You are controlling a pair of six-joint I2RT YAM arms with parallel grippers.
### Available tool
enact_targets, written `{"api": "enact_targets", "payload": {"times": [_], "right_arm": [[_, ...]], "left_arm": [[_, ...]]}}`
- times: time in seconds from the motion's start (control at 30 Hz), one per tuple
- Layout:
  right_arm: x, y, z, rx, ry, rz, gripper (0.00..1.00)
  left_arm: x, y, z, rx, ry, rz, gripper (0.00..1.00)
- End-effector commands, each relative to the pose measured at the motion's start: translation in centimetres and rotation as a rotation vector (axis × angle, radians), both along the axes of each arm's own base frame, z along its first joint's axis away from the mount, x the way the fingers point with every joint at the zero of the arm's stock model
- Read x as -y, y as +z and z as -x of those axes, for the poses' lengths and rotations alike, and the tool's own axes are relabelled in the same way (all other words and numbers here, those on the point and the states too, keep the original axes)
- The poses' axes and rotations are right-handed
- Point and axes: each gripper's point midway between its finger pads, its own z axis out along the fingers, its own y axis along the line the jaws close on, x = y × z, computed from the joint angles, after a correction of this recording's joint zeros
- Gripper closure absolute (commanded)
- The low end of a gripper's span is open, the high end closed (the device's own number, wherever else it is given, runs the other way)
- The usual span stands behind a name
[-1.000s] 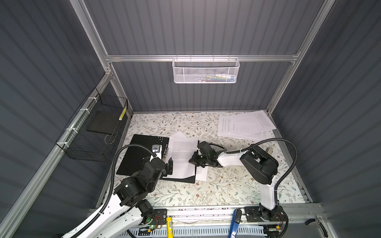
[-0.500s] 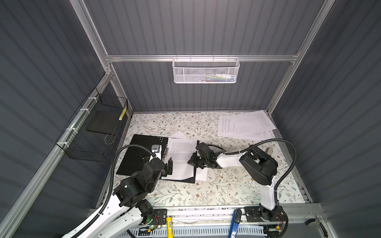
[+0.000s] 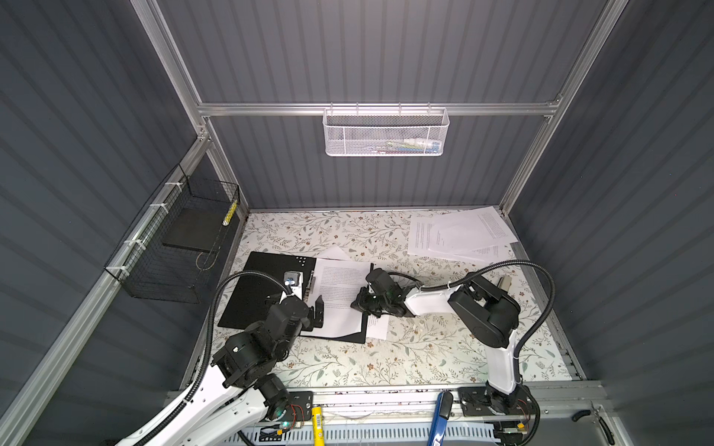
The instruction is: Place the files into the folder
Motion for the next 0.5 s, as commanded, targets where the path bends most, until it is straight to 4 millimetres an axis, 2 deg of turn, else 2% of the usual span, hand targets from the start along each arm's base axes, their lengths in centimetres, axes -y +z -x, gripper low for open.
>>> {"api": "enact_targets", "payload": {"times": [0.0, 0.47], "right_arm": [[0.65, -0.94, 0.65, -0.028, -0.014, 0.053, 1.0], [0.42, -0.98, 0.89, -0.031, -0.008, 0.057, 1.0]], "left_arm": [[-0.09, 0.12, 0.01, 0.007, -0.009, -0.006, 0.0], [-0.12, 0.15, 0.1, 0.008, -0.012, -0.001, 0.0]]}}
